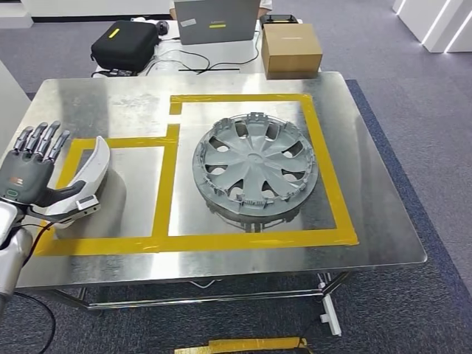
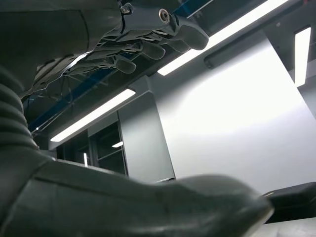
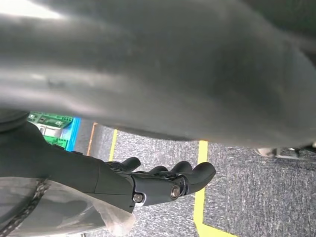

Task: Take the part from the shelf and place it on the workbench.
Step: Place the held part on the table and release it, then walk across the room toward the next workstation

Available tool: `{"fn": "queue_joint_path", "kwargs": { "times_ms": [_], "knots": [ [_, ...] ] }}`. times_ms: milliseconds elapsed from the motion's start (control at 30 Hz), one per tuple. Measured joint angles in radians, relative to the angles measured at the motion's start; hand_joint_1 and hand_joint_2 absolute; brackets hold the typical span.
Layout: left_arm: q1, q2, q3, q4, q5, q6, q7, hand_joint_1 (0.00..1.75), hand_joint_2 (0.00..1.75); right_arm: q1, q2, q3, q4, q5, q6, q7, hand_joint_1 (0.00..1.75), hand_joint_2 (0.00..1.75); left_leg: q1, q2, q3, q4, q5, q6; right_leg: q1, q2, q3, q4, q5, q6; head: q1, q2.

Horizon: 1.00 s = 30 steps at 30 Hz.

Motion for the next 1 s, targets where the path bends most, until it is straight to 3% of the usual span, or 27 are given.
{"fn": "queue_joint_path", "kwargs": {
  "times_ms": [33, 67, 133, 200, 333, 400, 467, 500, 533, 567, 667, 700, 800, 867, 933, 1000],
  "knots": [
    [0.0, -0.002, -0.001, 0.0, 0.0, 0.0, 0.0, 0.0, 0.0, 0.001, 0.0, 0.0, 0.0, -0.002, 0.001, 0.0, 0.0, 0.0, -0.001, 0.0, 0.0, 0.001, 0.001, 0.001, 0.0, 0.0, -0.006, 0.013, 0.005, -0.001, 0.0, 0.0],
    [0.0, -0.003, -0.002, -0.001, 0.0, 0.0, 0.0, 0.0, 0.0, 0.002, 0.0, 0.0, 0.0, -0.003, 0.002, 0.0, 0.0, 0.0, -0.002, 0.0, 0.0, 0.001, 0.001, 0.0, 0.0, 0.0, 0.007, -0.012, 0.026, -0.004, 0.0, 0.0],
    [0.0, -0.005, -0.003, -0.003, 0.003, 0.0, -0.002, 0.0, 0.0, 0.002, 0.0, 0.0, 0.0, -0.005, 0.003, 0.001, 0.0, 0.0, -0.004, -0.001, 0.002, 0.001, 0.002, -0.001, 0.001, 0.0, 0.075, -0.146, 0.09, -0.014, 0.0, 0.0],
    [-0.002, -0.005, -0.004, -0.006, 0.009, 0.0, -0.007, 0.0, 0.0, 0.0, 0.0, 0.0, 0.0, -0.005, 0.004, 0.0, 0.0, 0.0, -0.008, -0.002, -0.003, 0.004, 0.005, -0.007, 0.004, 0.001, 0.13, -0.248, 0.122, -0.021, -0.001, 0.0],
    [-0.001, -0.009, -0.005, -0.009, 0.011, 0.0, -0.017, 0.0, 0.0, 0.001, 0.0, 0.0, 0.0, -0.005, 0.004, -0.001, 0.0, 0.0, -0.006, -0.001, -0.011, 0.008, 0.003, -0.03, 0.004, 0.001, 0.135, -0.269, 0.137, -0.035, -0.002, 0.0],
    [-0.002, -0.008, -0.004, -0.01, 0.012, 0.0, -0.017, 0.0, 0.0, 0.001, 0.0, 0.0, 0.001, -0.004, 0.004, 0.0, 0.0, 0.0, -0.004, -0.001, -0.028, 0.065, -0.052, -0.04, 0.0, -0.002, 0.129, -0.277, 0.148, -0.046, -0.005, 0.0],
    [-0.001, -0.008, -0.005, -0.01, 0.012, 0.0, -0.019, 0.0, 0.0, 0.002, 0.0, 0.0, 0.001, -0.002, 0.005, 0.0, 0.0, 0.0, -0.003, -0.001, -0.065, 0.189, -0.133, -0.047, 0.001, -0.004, 0.117, -0.277, 0.158, -0.051, -0.007, 0.0],
    [0.001, -0.008, -0.005, -0.01, 0.012, 0.0, -0.02, 0.0, 0.0, 0.002, 0.0, 0.0, 0.001, -0.001, 0.005, 0.0, 0.0, 0.0, -0.002, -0.001, -0.077, 0.243, -0.161, -0.05, 0.001, -0.005, 0.109, -0.277, 0.164, -0.051, -0.007, 0.0],
    [0.003, -0.009, -0.005, -0.01, 0.012, 0.0, -0.022, 0.0, 0.0, 0.002, 0.0, 0.0, 0.001, 0.0, 0.006, 0.0, 0.0, 0.0, -0.002, -0.001, -0.076, 0.266, -0.171, -0.051, 0.002, -0.005, 0.1, -0.276, 0.171, -0.052, -0.007, 0.0],
    [0.004, -0.009, -0.004, -0.01, 0.012, 0.0, -0.025, 0.0, 0.0, 0.002, 0.0, 0.0, 0.001, 0.002, 0.006, 0.0, 0.0, 0.0, -0.002, -0.001, -0.056, 0.249, -0.161, -0.05, 0.002, -0.005, 0.091, -0.276, 0.179, -0.051, -0.007, 0.0],
    [0.003, -0.008, -0.003, -0.01, 0.012, 0.0, -0.032, 0.0, 0.0, 0.002, 0.0, 0.0, 0.002, 0.007, 0.007, 0.0, 0.0, 0.0, -0.004, -0.001, 0.072, 0.049, -0.094, -0.042, 0.004, -0.004, 0.071, -0.274, 0.201, -0.044, -0.007, 0.0],
    [0.002, -0.008, -0.002, -0.01, 0.011, 0.0, -0.034, 0.0, 0.0, 0.002, 0.0, 0.0, 0.002, 0.009, 0.007, 0.0, 0.0, 0.0, -0.006, -0.002, 0.098, -0.001, -0.083, -0.037, 0.005, -0.004, 0.066, -0.274, 0.208, -0.038, -0.006, 0.0],
    [0.004, -0.01, -0.002, -0.01, 0.01, 0.0, -0.036, 0.0, 0.0, 0.004, 0.0, 0.0, 0.002, 0.01, 0.006, 0.0, 0.0, 0.0, -0.012, -0.003, 0.099, -0.026, -0.065, -0.017, 0.004, -0.004, 0.059, -0.28, 0.231, -0.02, -0.006, 0.0],
    [0.004, -0.012, -0.003, -0.011, 0.008, 0.0, -0.037, 0.0, 0.0, 0.006, 0.0, 0.0, 0.002, 0.012, 0.005, 0.0, 0.0, 0.0, -0.009, 0.0, 0.085, -0.03, -0.043, -0.001, 0.002, -0.004, 0.044, -0.267, 0.207, -0.009, -0.005, 0.0],
    [0.006, -0.014, -0.004, -0.014, 0.003, 0.0, -0.037, 0.0, 0.0, 0.007, 0.0, 0.0, 0.002, 0.013, 0.005, 0.0, 0.0, 0.0, -0.006, 0.003, 0.06, -0.032, -0.02, 0.01, 0.0, -0.004, 0.01, -0.178, 0.116, 0.0, -0.003, 0.0],
    [0.011, -0.016, -0.005, -0.015, -0.002, 0.0, -0.035, 0.0, 0.0, 0.008, 0.0, 0.0, 0.002, 0.014, 0.005, 0.0, 0.0, 0.0, -0.007, 0.004, 0.031, -0.031, 0.001, 0.012, -0.001, -0.004, -0.023, -0.041, 0.032, 0.005, -0.002, 0.0]
  ]
}}
